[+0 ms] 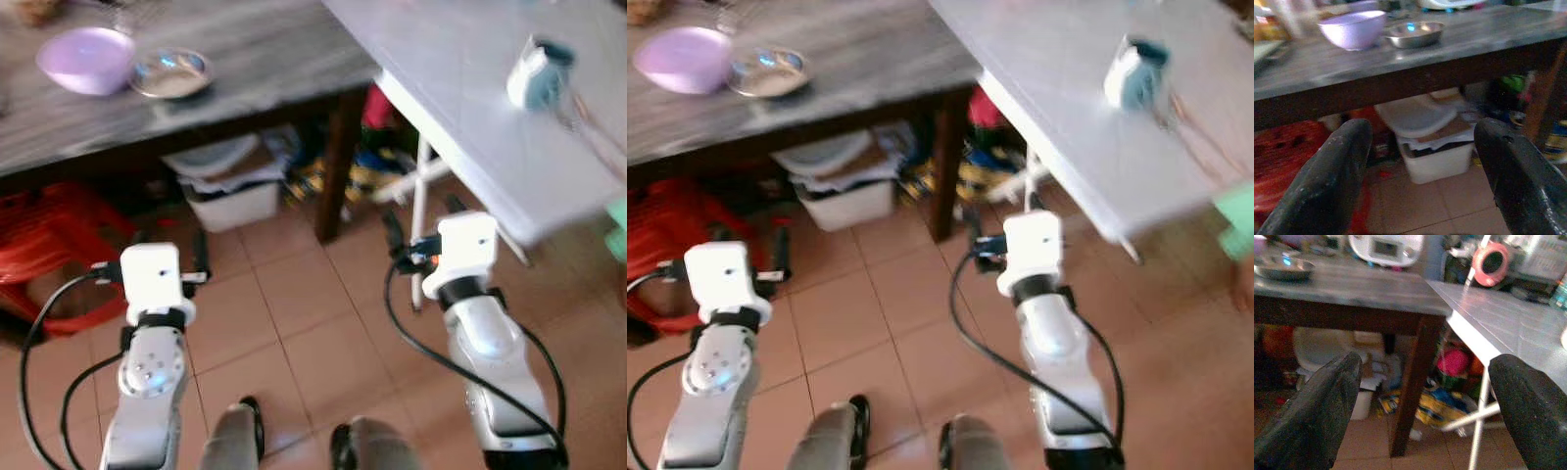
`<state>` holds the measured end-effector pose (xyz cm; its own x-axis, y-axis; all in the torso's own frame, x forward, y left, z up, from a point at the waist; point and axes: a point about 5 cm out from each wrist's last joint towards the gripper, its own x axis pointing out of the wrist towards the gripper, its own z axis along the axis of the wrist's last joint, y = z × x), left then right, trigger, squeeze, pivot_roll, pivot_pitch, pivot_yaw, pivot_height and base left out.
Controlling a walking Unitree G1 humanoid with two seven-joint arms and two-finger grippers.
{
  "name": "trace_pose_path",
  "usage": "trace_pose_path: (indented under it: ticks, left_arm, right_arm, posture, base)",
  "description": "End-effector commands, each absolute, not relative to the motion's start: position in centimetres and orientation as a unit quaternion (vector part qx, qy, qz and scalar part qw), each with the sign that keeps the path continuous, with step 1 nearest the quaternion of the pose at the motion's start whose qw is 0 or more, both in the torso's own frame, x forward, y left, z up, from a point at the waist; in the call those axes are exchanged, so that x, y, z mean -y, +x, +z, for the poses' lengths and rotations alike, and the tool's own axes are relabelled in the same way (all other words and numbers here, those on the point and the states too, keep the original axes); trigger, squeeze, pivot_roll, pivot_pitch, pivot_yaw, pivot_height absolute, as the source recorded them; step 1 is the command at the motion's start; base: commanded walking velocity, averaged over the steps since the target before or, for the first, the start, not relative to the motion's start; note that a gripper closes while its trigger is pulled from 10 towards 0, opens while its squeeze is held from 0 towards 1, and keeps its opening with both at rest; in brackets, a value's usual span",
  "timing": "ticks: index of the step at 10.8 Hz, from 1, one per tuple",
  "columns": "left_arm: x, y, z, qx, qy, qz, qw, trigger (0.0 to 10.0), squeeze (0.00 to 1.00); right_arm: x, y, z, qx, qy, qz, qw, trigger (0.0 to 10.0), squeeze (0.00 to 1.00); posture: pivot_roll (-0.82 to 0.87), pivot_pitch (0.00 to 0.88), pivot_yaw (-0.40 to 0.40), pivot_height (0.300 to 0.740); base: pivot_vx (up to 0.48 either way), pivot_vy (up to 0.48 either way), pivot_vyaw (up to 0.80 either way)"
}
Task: Setting the table
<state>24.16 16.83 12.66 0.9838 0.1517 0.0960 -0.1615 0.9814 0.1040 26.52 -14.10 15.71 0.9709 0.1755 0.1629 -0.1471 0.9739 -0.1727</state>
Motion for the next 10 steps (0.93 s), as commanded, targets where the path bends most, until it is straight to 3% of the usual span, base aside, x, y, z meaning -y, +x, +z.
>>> trace_pose_path:
  ticks: [1,2,5,10]
  left_arm:
    - [-16.7,23.9,12.3,0.037,0.056,0.079,0.995,10.0,0.0]
    - [-16.8,23.9,12.2,0.035,0.057,0.078,0.995,10.0,0.0]
    - [-16.6,24.1,12.3,0.039,0.065,0.073,0.994,10.0,0.0]
    - [-17.0,25.1,10.2,0.035,0.078,0.093,0.992,10.0,0.0]
  right_arm:
    - [14.6,26.3,15.8,0.09,-0.083,0.079,0.989,10.0,0.0]
    - [14.7,26.3,15.7,0.088,-0.076,0.082,0.99,10.0,0.0]
    - [14.8,26.5,15.8,0.09,-0.069,0.082,0.99,10.0,0.0]
    - [14.2,28.0,14.7,0.099,-0.066,0.087,0.989,10.0,0.0]
  posture:
    - [-0.03,0.18,-0.038,0.74]
    - [-0.03,0.181,-0.037,0.74]
    - [-0.03,0.178,-0.037,0.74]
    - [0.03,0.0,-0.058,0.74]
  base:
    - [0.0,-0.379,0.78]
    - [0.0,-0.412,0.77]
    - [0.0,-0.424,0.0]
    - [0.0,-0.452,0.0]
